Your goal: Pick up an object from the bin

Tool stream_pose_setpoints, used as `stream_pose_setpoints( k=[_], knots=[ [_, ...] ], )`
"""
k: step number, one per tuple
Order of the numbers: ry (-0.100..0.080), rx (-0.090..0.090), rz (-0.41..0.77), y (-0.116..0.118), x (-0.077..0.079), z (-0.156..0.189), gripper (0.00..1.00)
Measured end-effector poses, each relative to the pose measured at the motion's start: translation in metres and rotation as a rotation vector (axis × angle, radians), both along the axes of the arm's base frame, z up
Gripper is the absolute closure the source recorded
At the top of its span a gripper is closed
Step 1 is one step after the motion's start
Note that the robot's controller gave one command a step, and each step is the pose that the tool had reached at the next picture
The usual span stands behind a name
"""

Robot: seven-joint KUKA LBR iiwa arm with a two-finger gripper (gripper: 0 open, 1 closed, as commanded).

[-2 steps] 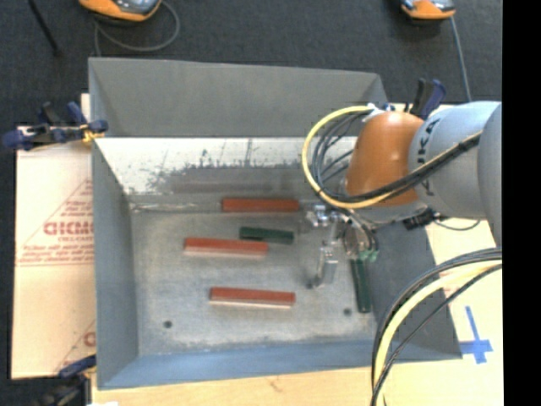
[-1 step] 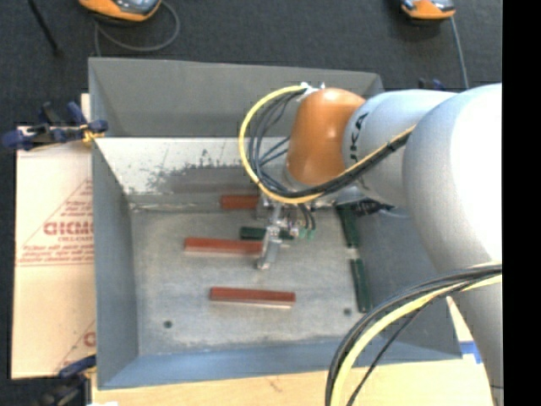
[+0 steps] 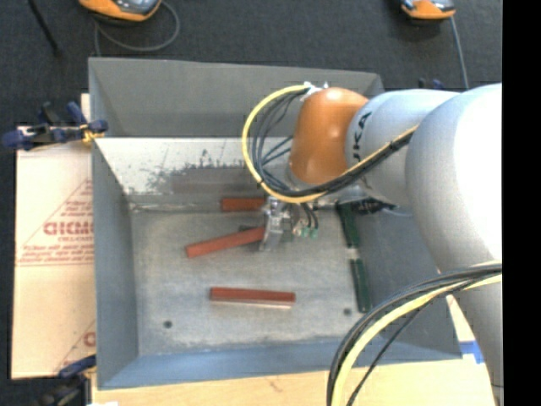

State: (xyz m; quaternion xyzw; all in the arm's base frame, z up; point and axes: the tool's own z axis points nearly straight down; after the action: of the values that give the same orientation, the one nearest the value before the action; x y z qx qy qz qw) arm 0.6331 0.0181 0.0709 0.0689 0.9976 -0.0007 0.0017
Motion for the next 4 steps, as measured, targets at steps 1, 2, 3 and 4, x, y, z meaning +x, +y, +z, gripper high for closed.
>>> stream_pose_setpoints(
  k=[1,2,3,4],
  knots=[
    [-0.004,0.0,0.215,0.02,0.022,0.0,1.0],
    [0.001,-0.001,0.291,-0.016,0.018,0.0,1.0],
    [0.002,-0.002,0.747,-0.056,0.007,0.0,1.0],
    [-0.006,-0.007,0.995,-0.064,0.005,0.079,1.0]
  ],
)
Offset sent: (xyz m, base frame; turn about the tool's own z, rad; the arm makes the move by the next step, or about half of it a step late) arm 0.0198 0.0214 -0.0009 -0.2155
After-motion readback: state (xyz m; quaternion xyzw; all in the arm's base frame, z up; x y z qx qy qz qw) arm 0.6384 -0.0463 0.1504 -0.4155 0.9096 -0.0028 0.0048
